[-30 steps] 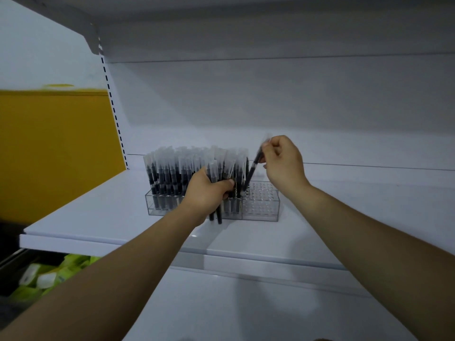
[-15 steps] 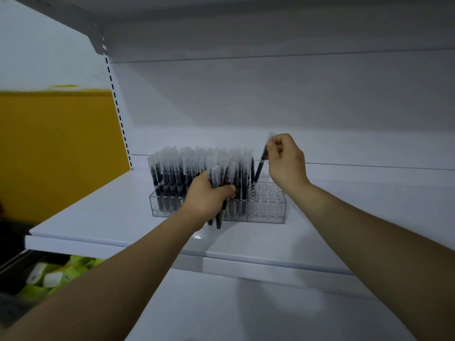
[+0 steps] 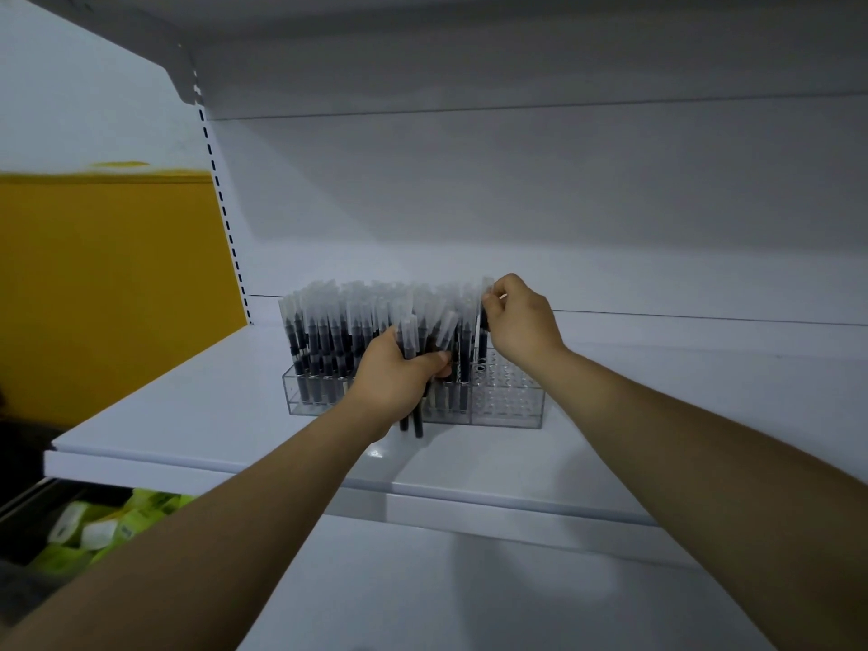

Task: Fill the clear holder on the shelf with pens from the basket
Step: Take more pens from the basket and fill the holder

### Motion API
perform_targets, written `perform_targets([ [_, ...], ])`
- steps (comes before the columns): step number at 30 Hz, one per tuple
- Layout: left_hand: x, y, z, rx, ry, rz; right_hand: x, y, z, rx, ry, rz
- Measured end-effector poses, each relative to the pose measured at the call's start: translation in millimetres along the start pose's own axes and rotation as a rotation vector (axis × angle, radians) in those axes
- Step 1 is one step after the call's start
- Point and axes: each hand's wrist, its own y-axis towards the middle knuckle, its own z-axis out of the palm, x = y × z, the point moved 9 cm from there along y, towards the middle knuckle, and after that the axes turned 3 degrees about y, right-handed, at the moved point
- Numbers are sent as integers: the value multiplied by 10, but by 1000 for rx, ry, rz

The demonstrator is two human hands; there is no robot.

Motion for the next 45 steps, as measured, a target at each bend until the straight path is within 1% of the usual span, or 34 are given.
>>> perform_targets([
  [3,-17,-5,1,-3,0,7,17,15,-7,13,-42,3],
  [7,-32,-32,-3,-15,-14,0,-24,-31,80,79,-155,12],
  [10,-71,-66,-24,-23,-30,10,-76,-74,97,100,-157,52],
  [12,-88,-63,-45,-35,-22,17,-11,-111,-20,13,-74,17],
  [14,-109,-60,-55,-47,-12,20,161,-210,-190,-100,72,-68],
  [15,-124,-56,-51,-52,-10,22,249,-271,-235,-110,131,-102],
  [16,-144,-56,-38,-54,-14,26,319,-324,-241,-94,164,-131],
  [19,-212,-67,6,-58,-27,53,464,-476,-157,27,195,-167],
  [23,-233,-89,63,-36,-35,63,410,-470,-83,89,262,-81],
  [26,-197,-83,89,-23,-56,42,349,-446,-71,79,289,-20],
  [28,-174,-66,83,-28,-56,29,347,-422,-128,30,335,-7],
  [32,-106,-52,37,-36,-93,-14,289,-296,-393,-129,449,26],
  [36,-47,-59,9,-38,-100,-47,220,-223,-522,-190,403,-4],
  [45,22,-33,-15,-22,-55,-62,152,-185,-324,-124,286,-71],
])
